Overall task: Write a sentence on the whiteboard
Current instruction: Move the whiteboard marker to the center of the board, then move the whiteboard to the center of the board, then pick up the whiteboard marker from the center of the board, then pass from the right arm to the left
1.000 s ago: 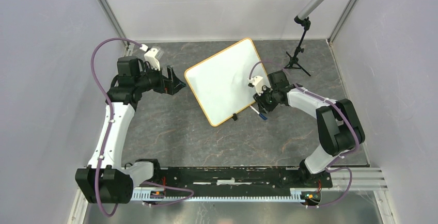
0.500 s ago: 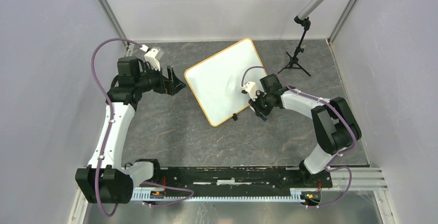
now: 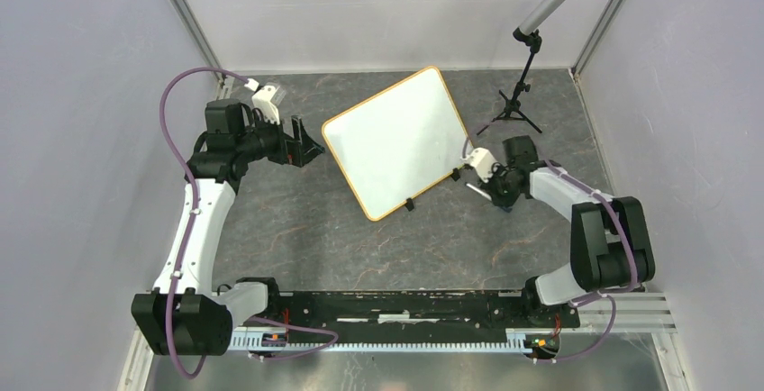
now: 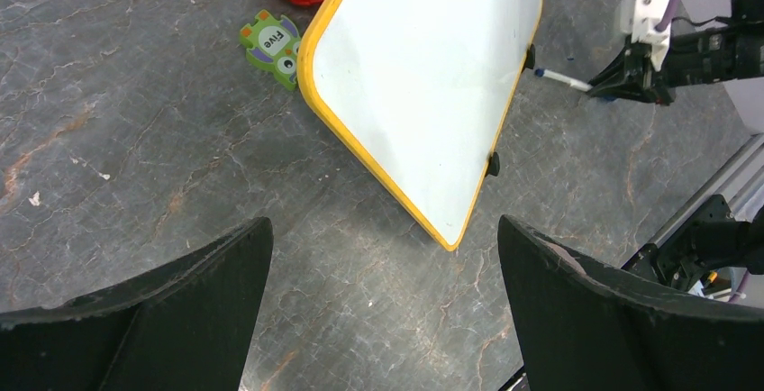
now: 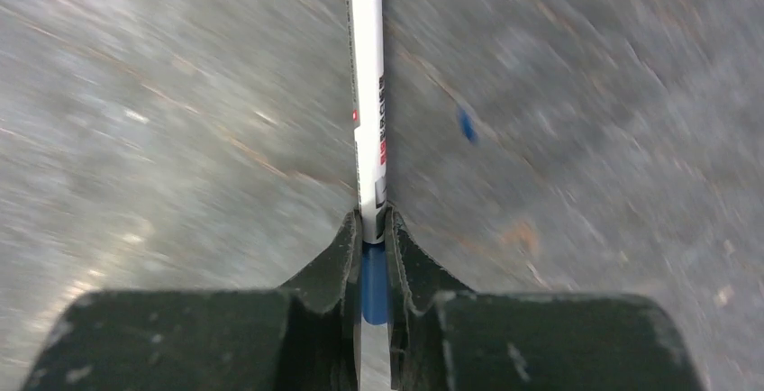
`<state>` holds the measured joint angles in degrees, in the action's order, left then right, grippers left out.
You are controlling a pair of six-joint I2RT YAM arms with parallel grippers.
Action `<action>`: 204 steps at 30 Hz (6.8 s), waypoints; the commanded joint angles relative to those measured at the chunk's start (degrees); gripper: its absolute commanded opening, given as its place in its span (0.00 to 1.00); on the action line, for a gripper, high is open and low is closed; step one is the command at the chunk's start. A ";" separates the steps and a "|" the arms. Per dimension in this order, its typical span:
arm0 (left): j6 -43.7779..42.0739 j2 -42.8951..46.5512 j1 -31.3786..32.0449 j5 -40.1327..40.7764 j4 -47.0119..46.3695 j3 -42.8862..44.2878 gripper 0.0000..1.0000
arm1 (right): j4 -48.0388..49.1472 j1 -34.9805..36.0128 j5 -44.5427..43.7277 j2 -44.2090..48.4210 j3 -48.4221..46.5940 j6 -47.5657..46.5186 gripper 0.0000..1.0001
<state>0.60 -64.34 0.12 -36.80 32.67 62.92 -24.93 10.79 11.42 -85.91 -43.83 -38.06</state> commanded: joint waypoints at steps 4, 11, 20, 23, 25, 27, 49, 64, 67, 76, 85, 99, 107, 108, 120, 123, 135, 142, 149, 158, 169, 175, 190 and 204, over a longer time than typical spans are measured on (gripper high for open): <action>0.54 0.94 -0.03 -1.59 -0.84 -0.06 1.00 | -9.60 -13.79 -5.45 -4.12 -0.08 -7.26 0.10; 0.74 0.72 -0.03 -1.79 -1.02 0.29 1.00 | -11.79 -13.95 0.38 -3.87 -6.26 -6.23 0.42; 1.08 -0.08 -0.03 -1.18 -1.11 1.01 1.00 | -7.80 -5.76 8.18 -0.23 -12.27 1.65 0.55; 1.62 -0.26 -0.03 -0.01 -1.29 1.23 1.00 | -3.25 -1.73 8.10 -1.08 -12.42 6.00 0.54; 2.35 -0.31 -0.03 0.94 -1.29 1.63 1.00 | -0.42 0.82 6.73 -2.41 -12.73 8.53 0.53; 2.97 -0.32 -0.03 1.64 -1.29 2.01 1.00 | 1.71 2.81 5.83 -4.22 -13.32 10.46 0.52; 4.59 -0.94 -0.01 4.78 -1.90 3.79 1.00 | 10.44 7.89 1.19 -14.52 -16.61 18.88 0.34; 5.85 -0.76 -0.01 5.29 -3.48 3.27 1.00 | 4.70 9.02 0.47 -2.17 -0.88 24.97 0.00; 6.29 -0.70 -0.02 5.46 -3.62 3.27 1.00 | 2.67 10.13 -0.36 0.70 1.58 26.55 0.00; 6.78 0.38 -0.03 7.49 -3.99 2.65 1.00 | -2.15 15.46 -4.02 6.95 6.54 32.75 0.00; 7.05 1.05 -0.02 9.10 -3.57 2.91 1.00 | -6.01 20.50 -5.80 10.30 4.77 35.50 0.00; 6.87 0.28 -0.03 8.26 -3.49 3.15 1.00 | -8.45 20.59 -0.88 17.39 3.85 35.01 0.63; 9.67 -1.87 -0.03 11.32 -0.97 6.65 1.00 | -14.57 4.89 1.93 19.96 -5.26 21.27 0.76; 9.68 -2.15 -0.03 12.51 -0.85 6.86 1.00 | -15.73 1.12 4.86 19.17 -7.27 18.58 0.78; 2.56 -4.95 -0.03 9.53 5.30 10.61 1.00 | -28.74 -3.67 -3.77 -3.75 -24.66 -8.50 0.70; 2.69 -4.60 0.01 9.14 5.30 10.44 1.00 | -30.55 -3.58 -5.17 -8.16 -27.27 -9.21 0.63; 3.52 -3.73 -0.03 8.88 4.31 9.09 1.00 | -30.08 -3.10 -7.94 -18.83 -30.79 -7.62 0.52; 3.88 -3.72 -0.02 8.91 3.89 8.69 1.00 | -25.31 -3.15 -9.20 -21.09 -28.40 -7.46 0.48; 4.22 -4.05 -0.03 9.11 3.74 8.37 1.00 | -21.91 -3.23 -10.11 -21.84 -25.07 -7.27 0.38; 4.33 -4.86 0.01 8.84 5.06 9.95 1.00 | -20.58 -4.73 -12.16 -20.10 -24.67 -6.08 0.00; -0.04 -4.17 -0.03 3.64 7.93 17.85 1.00 | -23.22 -7.44 13.81 -6.27 -44.05 8.02 0.00; 0.08 -4.86 1.47 -9.00 9.16 22.81 1.00 | 0.29 -6.17 32.87 1.69 -40.72 37.18 0.00; 20.40 -6.82 17.48 -16.01 -18.97 13.56 0.94 | 60.36 10.97 35.97 9.85 -22.39 85.36 0.00; 23.55 -9.99 25.56 -13.95 -24.15 10.54 0.75 | 57.86 13.38 29.27 9.98 -19.68 90.34 0.00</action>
<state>22.37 -73.23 24.64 -52.49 11.31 73.14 33.10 23.90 44.03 -76.95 -64.31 49.91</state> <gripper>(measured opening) 0.788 0.031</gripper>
